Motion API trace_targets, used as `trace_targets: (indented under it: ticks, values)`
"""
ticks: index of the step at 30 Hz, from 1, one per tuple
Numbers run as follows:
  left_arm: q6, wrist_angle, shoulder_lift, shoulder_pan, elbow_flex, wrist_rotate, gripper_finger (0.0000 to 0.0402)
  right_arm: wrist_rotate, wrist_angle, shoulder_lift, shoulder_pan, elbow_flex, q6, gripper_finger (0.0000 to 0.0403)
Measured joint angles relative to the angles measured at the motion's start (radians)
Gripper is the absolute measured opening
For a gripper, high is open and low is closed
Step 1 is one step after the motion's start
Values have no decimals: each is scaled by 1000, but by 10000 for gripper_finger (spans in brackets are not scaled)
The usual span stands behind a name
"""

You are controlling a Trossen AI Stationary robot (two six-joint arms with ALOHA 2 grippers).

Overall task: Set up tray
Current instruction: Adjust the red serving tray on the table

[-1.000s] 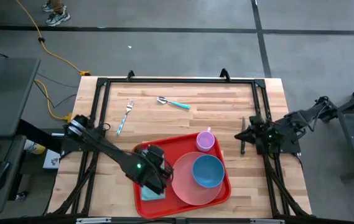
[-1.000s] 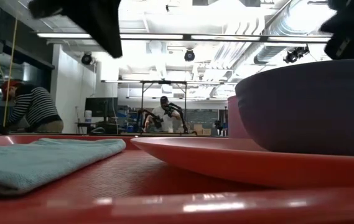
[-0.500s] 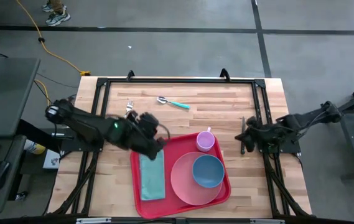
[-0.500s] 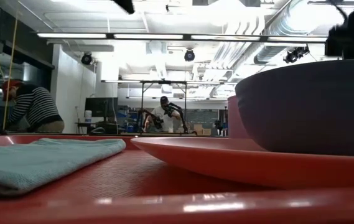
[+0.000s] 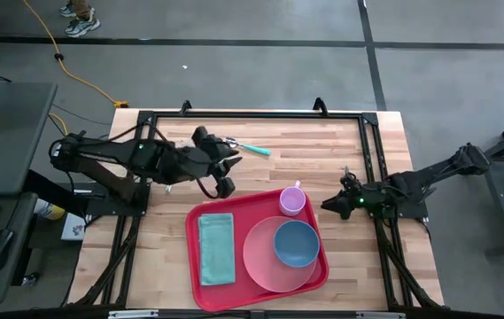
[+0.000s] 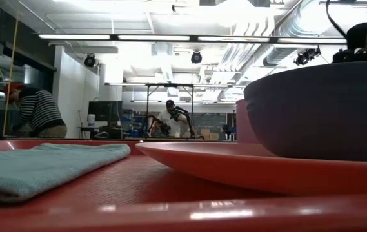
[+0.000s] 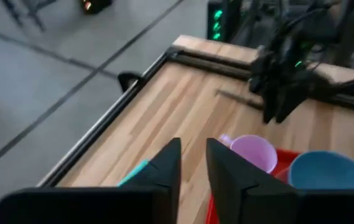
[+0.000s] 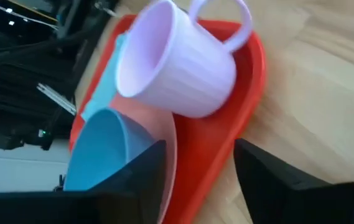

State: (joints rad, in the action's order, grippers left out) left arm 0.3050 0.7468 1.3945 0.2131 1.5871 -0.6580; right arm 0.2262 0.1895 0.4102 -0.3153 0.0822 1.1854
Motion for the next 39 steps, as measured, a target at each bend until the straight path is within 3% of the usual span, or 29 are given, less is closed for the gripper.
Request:
trace_targets:
  ticks: [5,12,31,39]
  values:
    - [-144,-150,-17,1,1,59,164,-87,-49,59,33,-1,13,194]
    - [-320,-283,-35,3,2,156,205,-153,-114,190,86,0,-34,190]
    - [-327,-249,-58,3,2,155,200,-334,-373,508,270,1,-166,177]
    - [-326,-247,-58,3,2,155,200,-352,-499,623,325,1,-203,177]
